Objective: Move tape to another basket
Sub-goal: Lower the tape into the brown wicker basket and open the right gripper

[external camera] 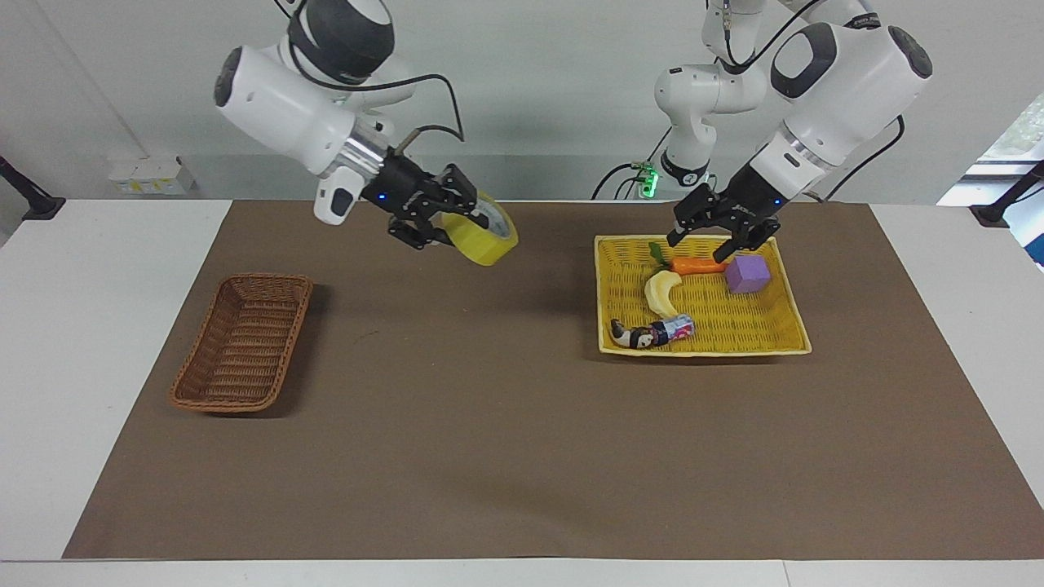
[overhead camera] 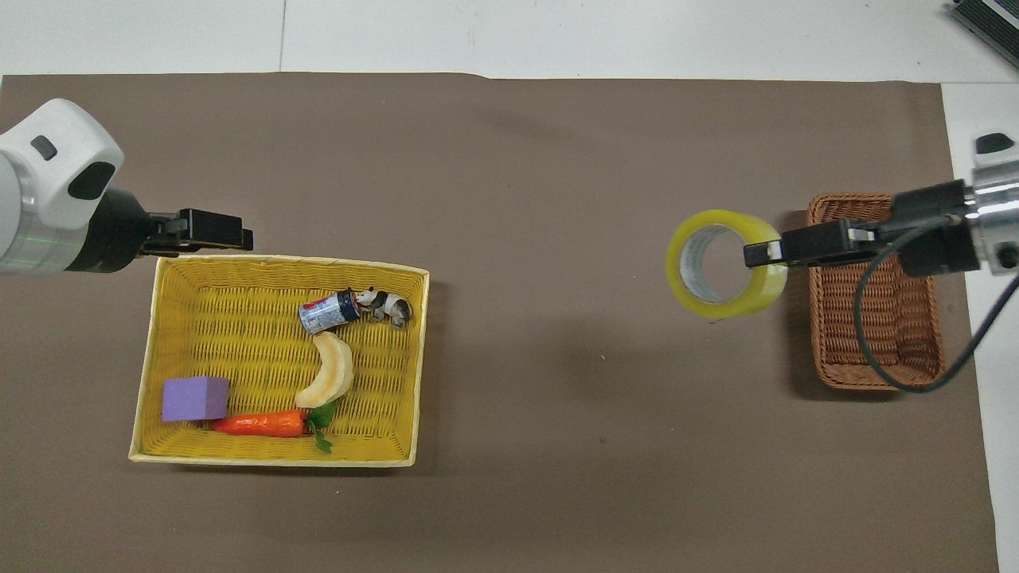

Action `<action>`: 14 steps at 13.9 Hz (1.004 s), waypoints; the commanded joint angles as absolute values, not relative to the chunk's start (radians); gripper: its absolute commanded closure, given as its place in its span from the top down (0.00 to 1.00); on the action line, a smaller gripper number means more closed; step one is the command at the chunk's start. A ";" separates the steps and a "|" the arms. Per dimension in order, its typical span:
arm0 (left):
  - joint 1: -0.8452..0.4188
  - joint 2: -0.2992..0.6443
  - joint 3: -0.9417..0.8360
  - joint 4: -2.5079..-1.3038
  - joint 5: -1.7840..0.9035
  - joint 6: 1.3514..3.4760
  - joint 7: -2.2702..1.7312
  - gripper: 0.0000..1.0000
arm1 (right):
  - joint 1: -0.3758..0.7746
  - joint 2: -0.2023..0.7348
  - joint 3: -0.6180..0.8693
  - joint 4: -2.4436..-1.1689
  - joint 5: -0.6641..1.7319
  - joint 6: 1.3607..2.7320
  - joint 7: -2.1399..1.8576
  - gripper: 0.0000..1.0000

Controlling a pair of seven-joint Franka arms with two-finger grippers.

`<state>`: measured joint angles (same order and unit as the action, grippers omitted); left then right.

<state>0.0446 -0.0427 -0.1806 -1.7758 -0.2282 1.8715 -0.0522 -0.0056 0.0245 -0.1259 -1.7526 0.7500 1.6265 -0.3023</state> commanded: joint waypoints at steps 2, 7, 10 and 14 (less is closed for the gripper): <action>0.078 -0.034 -0.189 -1.688 -0.057 1.745 -0.051 1.00 | -0.116 -0.009 -0.110 -1.770 0.606 1.575 -0.359 0.00; 0.133 0.022 -0.189 -1.563 -0.022 1.526 -0.051 1.00 | -0.293 0.038 -0.114 -1.799 0.451 1.551 -0.573 0.00; 0.129 0.015 -0.190 -1.560 0.024 1.534 0.006 1.00 | -0.324 0.084 -0.114 -1.802 0.361 1.626 -0.637 0.00; 0.129 0.009 -0.192 -1.568 0.011 1.546 0.023 1.00 | -0.368 0.138 -0.112 -1.801 0.438 1.654 -0.669 0.00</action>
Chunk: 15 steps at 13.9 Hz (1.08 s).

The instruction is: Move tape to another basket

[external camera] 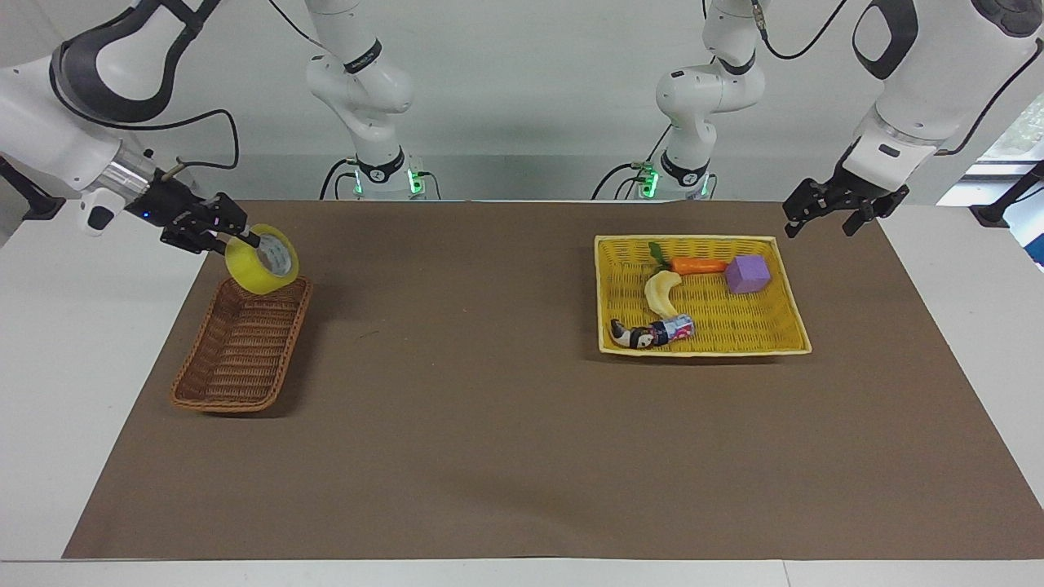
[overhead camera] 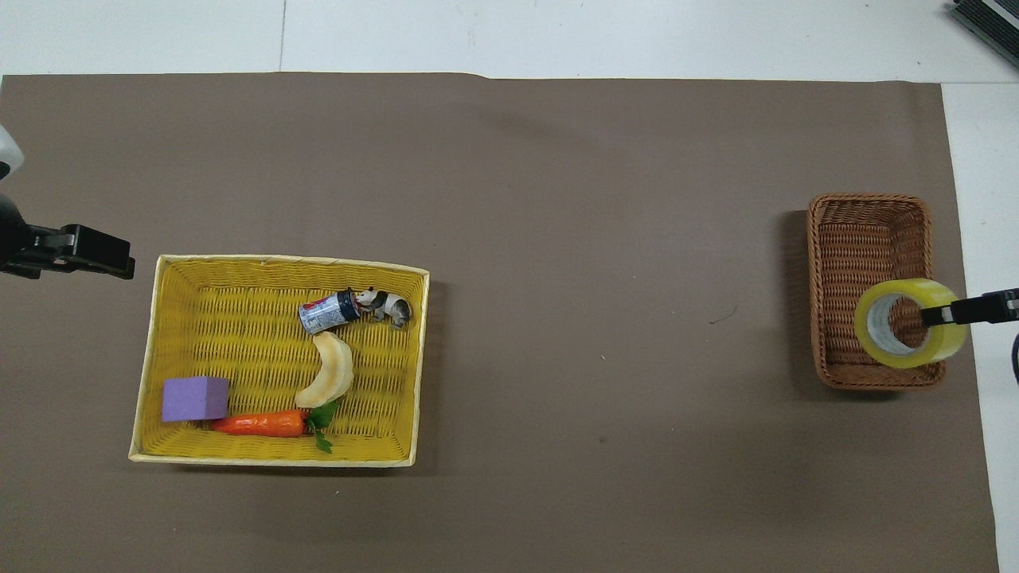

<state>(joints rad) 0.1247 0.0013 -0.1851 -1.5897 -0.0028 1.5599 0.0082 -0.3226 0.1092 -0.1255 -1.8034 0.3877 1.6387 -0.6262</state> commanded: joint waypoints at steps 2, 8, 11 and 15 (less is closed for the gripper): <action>0.132 0.009 -0.190 -1.566 0.011 1.548 0.022 1.00 | -0.390 0.211 -0.114 -1.798 0.517 1.701 -0.786 0.00; 0.136 0.008 -0.189 -1.568 0.011 1.539 0.025 1.00 | -0.463 0.334 -0.114 -1.792 0.655 1.701 -0.899 0.00; 0.138 0.008 -0.189 -1.568 0.011 1.539 0.025 1.00 | -0.478 0.366 -0.114 -1.792 0.657 1.704 -0.929 0.00; 0.140 0.008 -0.189 -1.568 0.011 1.539 0.023 1.00 | -0.488 0.376 -0.114 -1.766 0.670 1.720 -0.962 0.98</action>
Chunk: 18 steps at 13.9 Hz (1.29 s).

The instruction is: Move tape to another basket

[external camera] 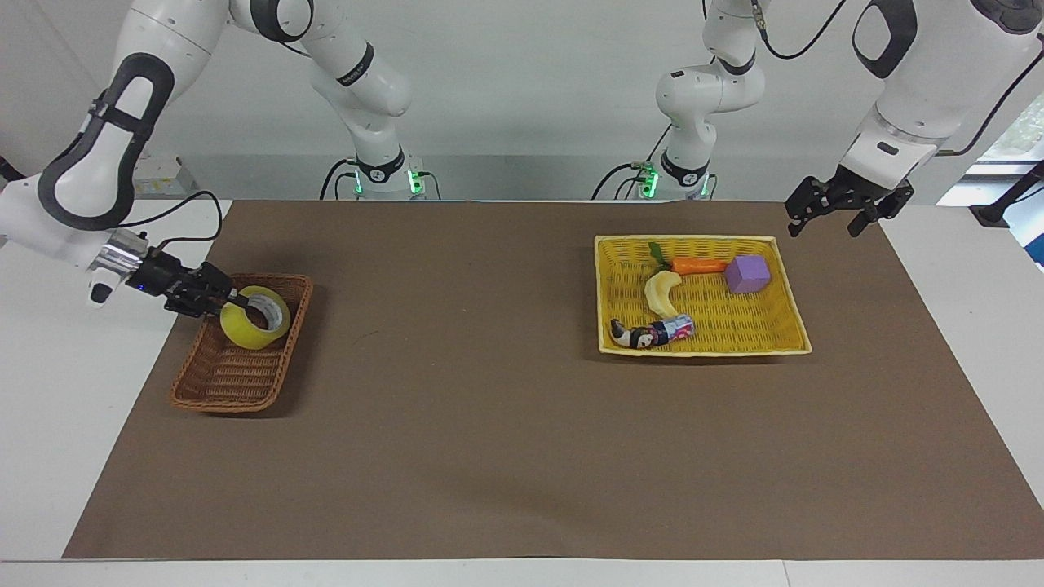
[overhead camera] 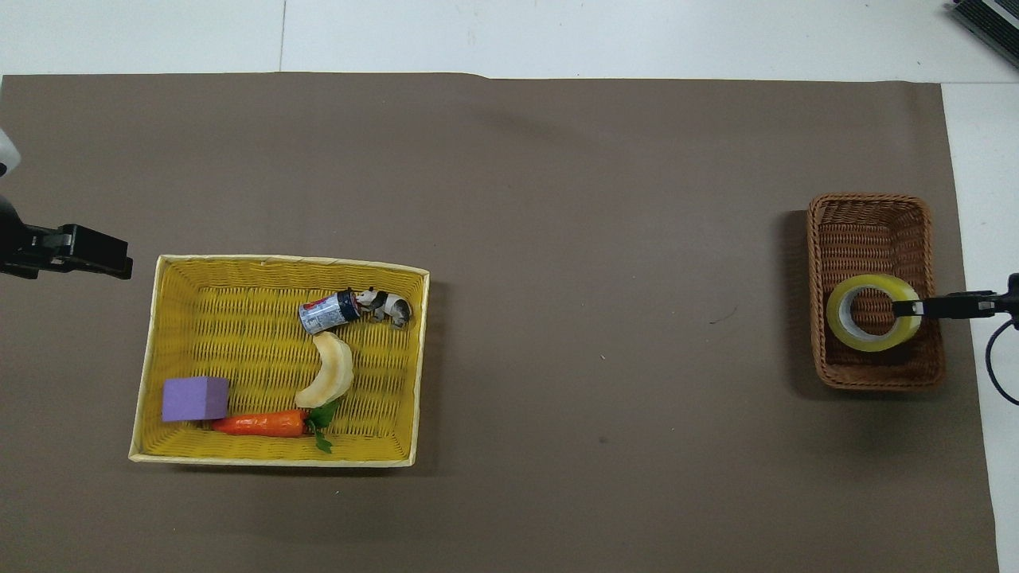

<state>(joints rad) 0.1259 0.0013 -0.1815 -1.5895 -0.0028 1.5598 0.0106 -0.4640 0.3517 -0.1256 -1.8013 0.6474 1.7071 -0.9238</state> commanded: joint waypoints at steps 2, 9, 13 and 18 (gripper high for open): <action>0.138 0.008 -0.189 -1.568 0.011 1.539 0.023 1.00 | -0.491 0.391 -0.114 -1.729 0.692 1.724 -0.953 1.00; 0.138 0.008 -0.189 -1.568 0.011 1.539 0.025 1.00 | -0.310 0.264 -0.107 -1.637 0.400 1.985 -0.729 1.00; 0.140 0.008 -0.189 -1.568 0.011 1.537 0.025 1.00 | -0.149 0.138 -0.101 -1.644 0.151 1.936 -0.300 1.00; 0.140 0.008 -0.189 -1.568 0.011 1.537 0.025 1.00 | 0.020 0.028 -0.101 -1.669 0.060 1.781 0.081 1.00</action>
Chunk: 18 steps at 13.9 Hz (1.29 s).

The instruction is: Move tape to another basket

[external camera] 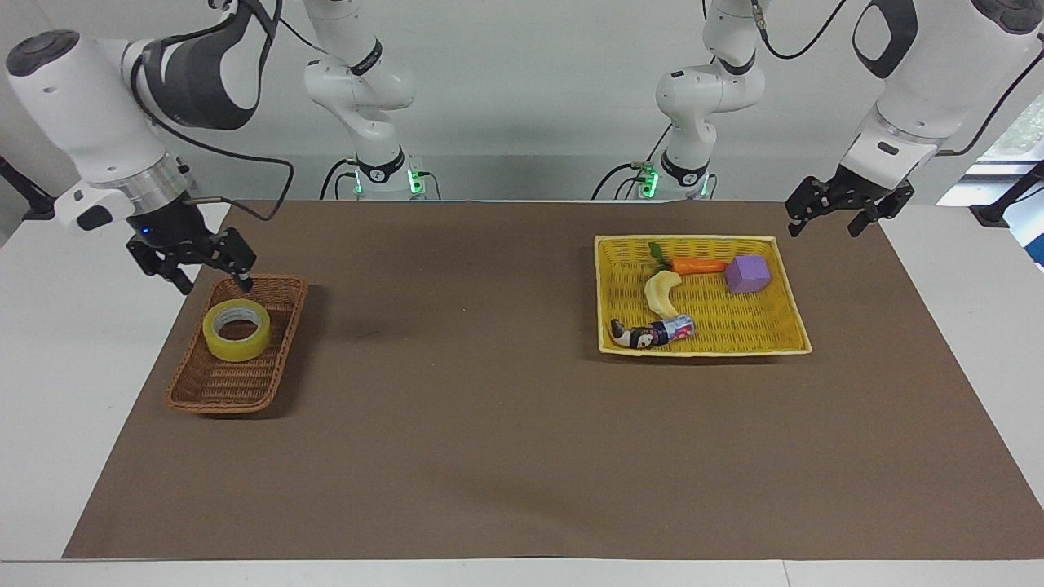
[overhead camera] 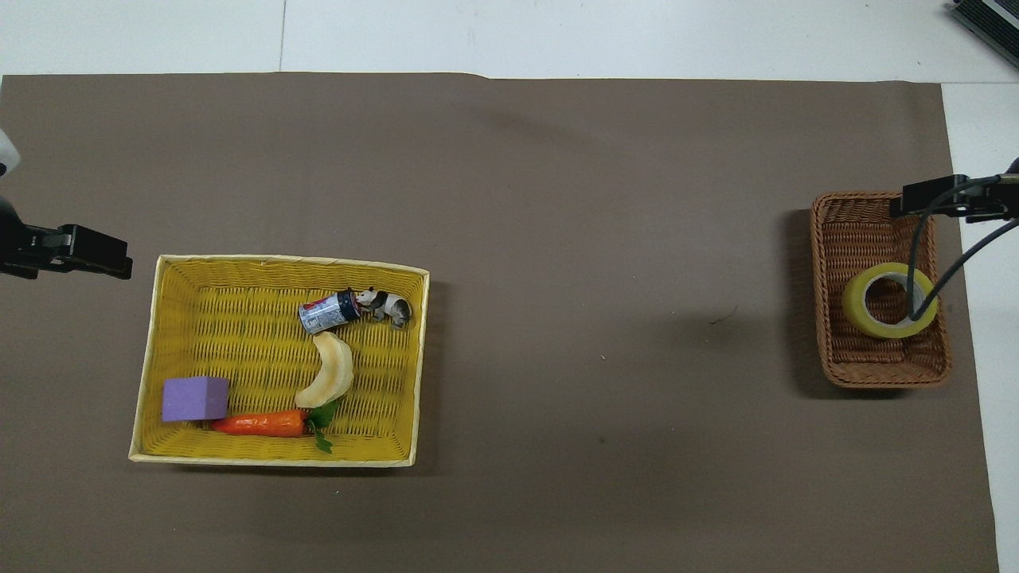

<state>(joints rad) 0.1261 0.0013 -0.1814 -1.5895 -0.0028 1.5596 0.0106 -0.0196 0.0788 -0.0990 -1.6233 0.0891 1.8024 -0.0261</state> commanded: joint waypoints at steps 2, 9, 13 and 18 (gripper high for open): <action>0.140 0.008 -0.189 -1.568 0.011 1.537 0.023 1.00 | 0.069 0.003 -0.100 -1.667 0.057 1.729 0.244 1.00; 0.138 0.008 -0.189 -1.568 0.011 1.539 0.025 1.00 | 0.095 -0.117 -0.110 -1.591 0.054 1.513 0.354 1.00; 0.138 0.008 -0.189 -1.568 0.011 1.537 0.025 1.00 | 0.100 -0.150 -0.100 -1.644 0.057 1.493 0.243 1.00; 0.138 0.008 -0.189 -1.568 0.011 1.539 0.025 1.00 | 0.089 -0.143 -0.101 -1.640 0.046 1.519 0.236 1.00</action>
